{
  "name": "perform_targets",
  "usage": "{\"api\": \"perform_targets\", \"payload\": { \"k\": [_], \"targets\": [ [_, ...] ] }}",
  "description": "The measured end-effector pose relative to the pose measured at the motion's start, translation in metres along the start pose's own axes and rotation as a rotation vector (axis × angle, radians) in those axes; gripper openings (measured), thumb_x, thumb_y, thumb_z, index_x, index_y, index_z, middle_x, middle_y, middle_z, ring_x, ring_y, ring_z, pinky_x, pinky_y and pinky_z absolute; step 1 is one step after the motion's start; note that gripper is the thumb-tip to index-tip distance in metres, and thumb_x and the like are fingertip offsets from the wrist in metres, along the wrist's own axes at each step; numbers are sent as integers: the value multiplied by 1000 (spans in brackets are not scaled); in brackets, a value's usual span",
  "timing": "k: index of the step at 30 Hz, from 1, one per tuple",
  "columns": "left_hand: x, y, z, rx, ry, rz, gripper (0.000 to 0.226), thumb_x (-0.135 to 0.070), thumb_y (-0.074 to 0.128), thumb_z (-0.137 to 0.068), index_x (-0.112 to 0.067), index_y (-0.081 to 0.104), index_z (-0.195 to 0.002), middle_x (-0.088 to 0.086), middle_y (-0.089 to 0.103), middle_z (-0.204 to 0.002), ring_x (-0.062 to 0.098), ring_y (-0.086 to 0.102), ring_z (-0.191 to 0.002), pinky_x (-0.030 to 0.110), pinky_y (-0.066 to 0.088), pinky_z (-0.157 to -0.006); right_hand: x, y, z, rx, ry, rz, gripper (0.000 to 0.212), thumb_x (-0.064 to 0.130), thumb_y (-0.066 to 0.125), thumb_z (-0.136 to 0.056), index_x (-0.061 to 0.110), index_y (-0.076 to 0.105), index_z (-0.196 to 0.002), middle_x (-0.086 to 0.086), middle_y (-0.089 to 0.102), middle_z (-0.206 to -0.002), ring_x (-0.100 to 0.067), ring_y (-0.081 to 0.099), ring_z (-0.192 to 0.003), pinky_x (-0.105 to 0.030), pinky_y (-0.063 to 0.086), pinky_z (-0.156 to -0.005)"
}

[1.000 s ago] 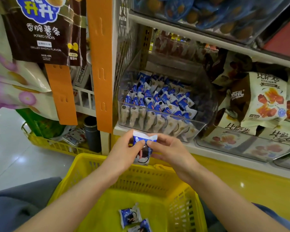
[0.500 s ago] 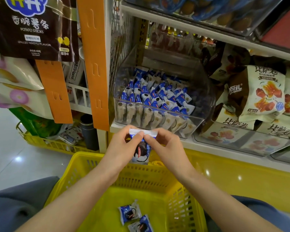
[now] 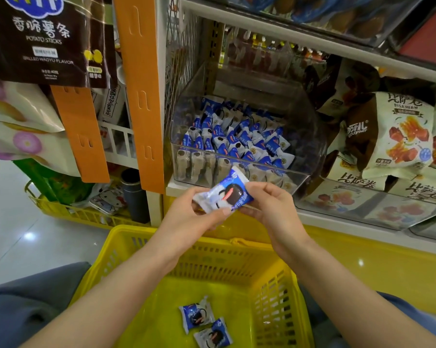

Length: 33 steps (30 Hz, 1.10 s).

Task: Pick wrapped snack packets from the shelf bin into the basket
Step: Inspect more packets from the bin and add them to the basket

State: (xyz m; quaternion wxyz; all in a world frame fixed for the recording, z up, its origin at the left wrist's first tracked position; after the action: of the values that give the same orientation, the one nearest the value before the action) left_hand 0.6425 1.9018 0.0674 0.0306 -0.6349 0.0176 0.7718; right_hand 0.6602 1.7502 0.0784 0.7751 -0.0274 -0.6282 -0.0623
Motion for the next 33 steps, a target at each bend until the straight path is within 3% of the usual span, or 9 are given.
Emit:
{"api": "perform_targets", "payload": {
  "k": [3,6,12,15,19,23,27,30,33],
  "targets": [
    [-6,-11,-2,-108,50,82,29,-19,69,-81,-19,59,-108,-5,70,-96,8,66,-87,19,52,-65,-11,4,1,67,154,-32,13,13,49,-95,4,58,-98,-12,67,-99,-15,68,-82,-20,56,-57],
    [-11,-22,-3,-195,97,121,13,-20,62,-86,-16,60,-98,0,71,-91,9,68,-83,18,55,-66,-9,12,4,137,73,231,6,9,48,-95,11,50,-100,-4,67,-87,-6,65,-67,-21,55,-59],
    [-15,-21,-2,-174,164,28,8,-20,59,-89,-13,60,-93,-2,71,-87,7,67,-81,20,55,-68,-4,23,9,264,-49,368,53,13,69,-81,19,41,-126,6,57,-116,-6,57,-102,-15,50,-79],
    [-14,-19,-3,-150,160,65,12,-21,56,-90,-11,62,-91,-2,72,-85,8,67,-81,23,57,-71,-4,19,7,257,-20,329,45,20,71,-79,20,51,-119,-2,63,-112,-16,64,-99,-27,54,-85],
    [-11,-22,-5,-156,141,134,16,-20,53,-92,-11,62,-82,1,70,-84,11,66,-83,28,54,-77,-12,22,9,330,51,281,42,19,73,-78,18,53,-115,-4,66,-108,-15,67,-92,-26,56,-82],
    [-33,-25,2,-233,375,-176,16,-15,55,-91,-17,61,-77,0,66,-73,4,60,-66,13,47,-60,-2,28,9,282,-166,517,40,23,71,-79,22,50,-114,7,59,-111,-2,61,-93,-12,50,-78],
    [-46,-15,12,-188,556,-477,8,-19,62,-86,-18,66,-80,-9,66,-72,-1,61,-71,12,46,-61,11,33,15,278,-337,489,13,29,63,-85,23,60,-97,4,68,-91,-8,64,-87,-30,54,-81],
    [-43,-11,13,-165,536,-490,6,-20,63,-84,-18,68,-82,-13,67,-74,-3,62,-76,12,49,-64,15,29,15,255,-394,506,14,32,62,-86,18,66,-86,-3,70,-82,-21,66,-81,-44,54,-76],
    [-35,-14,3,-141,400,-353,9,-18,62,-86,-21,67,-80,-12,68,-74,-4,63,-71,9,46,-60,15,25,12,232,-387,465,6,25,63,-87,25,66,-82,2,71,-79,-12,67,-74,-34,57,-69]
  ]
}}
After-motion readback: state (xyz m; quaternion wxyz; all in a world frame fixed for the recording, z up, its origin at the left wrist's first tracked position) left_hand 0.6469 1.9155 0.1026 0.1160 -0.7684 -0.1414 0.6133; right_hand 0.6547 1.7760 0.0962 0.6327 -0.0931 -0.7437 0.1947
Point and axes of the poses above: each hand's wrist, its own z-axis away from the middle knuckle, its own y-axis out of the palm, x = y × z, the point moved 8 cm from there along -z, towards the middle knuckle
